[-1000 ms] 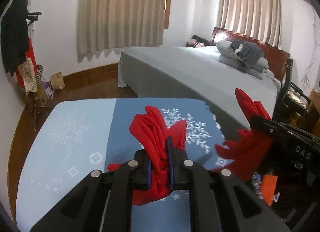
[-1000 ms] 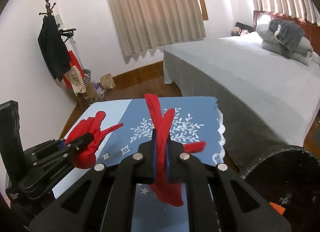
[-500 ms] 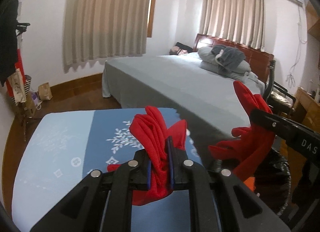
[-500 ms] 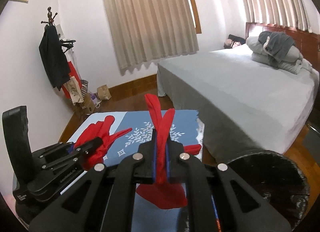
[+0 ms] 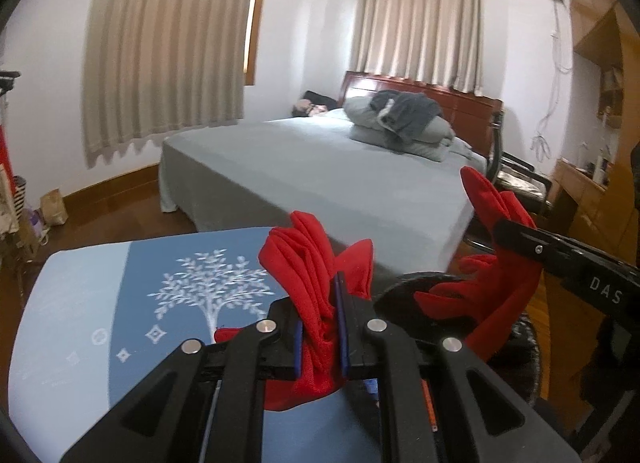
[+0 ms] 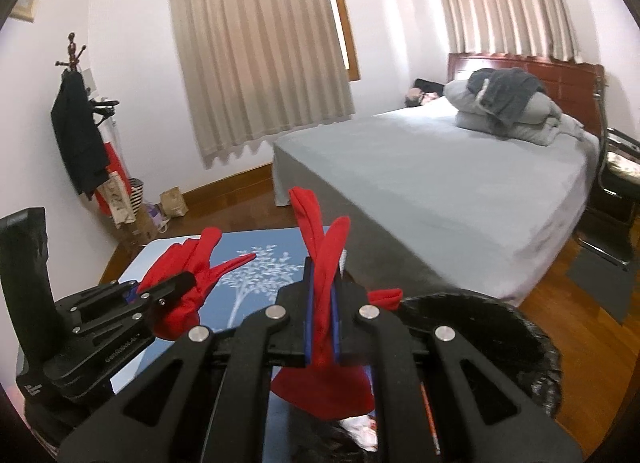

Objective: Collect trash
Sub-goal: 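Lift and carry both red gloves over the bin with both tools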

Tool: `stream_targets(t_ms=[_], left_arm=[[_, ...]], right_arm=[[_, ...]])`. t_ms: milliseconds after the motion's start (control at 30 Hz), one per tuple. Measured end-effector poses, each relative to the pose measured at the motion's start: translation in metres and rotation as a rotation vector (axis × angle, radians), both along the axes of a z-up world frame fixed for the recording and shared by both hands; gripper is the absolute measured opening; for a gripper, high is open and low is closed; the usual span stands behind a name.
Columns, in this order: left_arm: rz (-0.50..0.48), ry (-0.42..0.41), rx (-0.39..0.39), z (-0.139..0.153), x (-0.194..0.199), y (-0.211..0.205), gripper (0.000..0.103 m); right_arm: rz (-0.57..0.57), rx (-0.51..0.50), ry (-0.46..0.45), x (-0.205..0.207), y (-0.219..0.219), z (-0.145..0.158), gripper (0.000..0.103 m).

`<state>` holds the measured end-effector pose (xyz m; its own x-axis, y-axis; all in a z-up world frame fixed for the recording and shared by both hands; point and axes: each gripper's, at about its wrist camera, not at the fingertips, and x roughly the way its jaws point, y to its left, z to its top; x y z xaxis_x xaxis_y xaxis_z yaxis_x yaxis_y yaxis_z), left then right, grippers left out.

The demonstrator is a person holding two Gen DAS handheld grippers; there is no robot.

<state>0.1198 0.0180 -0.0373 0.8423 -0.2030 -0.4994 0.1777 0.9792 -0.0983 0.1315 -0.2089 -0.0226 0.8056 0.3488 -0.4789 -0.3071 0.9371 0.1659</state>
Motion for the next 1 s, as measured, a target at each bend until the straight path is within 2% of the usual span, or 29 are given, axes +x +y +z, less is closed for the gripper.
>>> stream_targets(t_ms=[467, 1000], left_arm=[[-0.154, -0.023, 0.012, 0.008, 0.0, -0.074, 0.013], [-0.285, 0.011, 0.032, -0.015, 0.005, -0.143, 0.013]], right_arm=[[-0.131, -0.012, -0.003, -0.028, -0.07, -0.008, 0.006], [-0.236, -0.004, 0.04, -0.042, -0.126, -0.029, 0.006]])
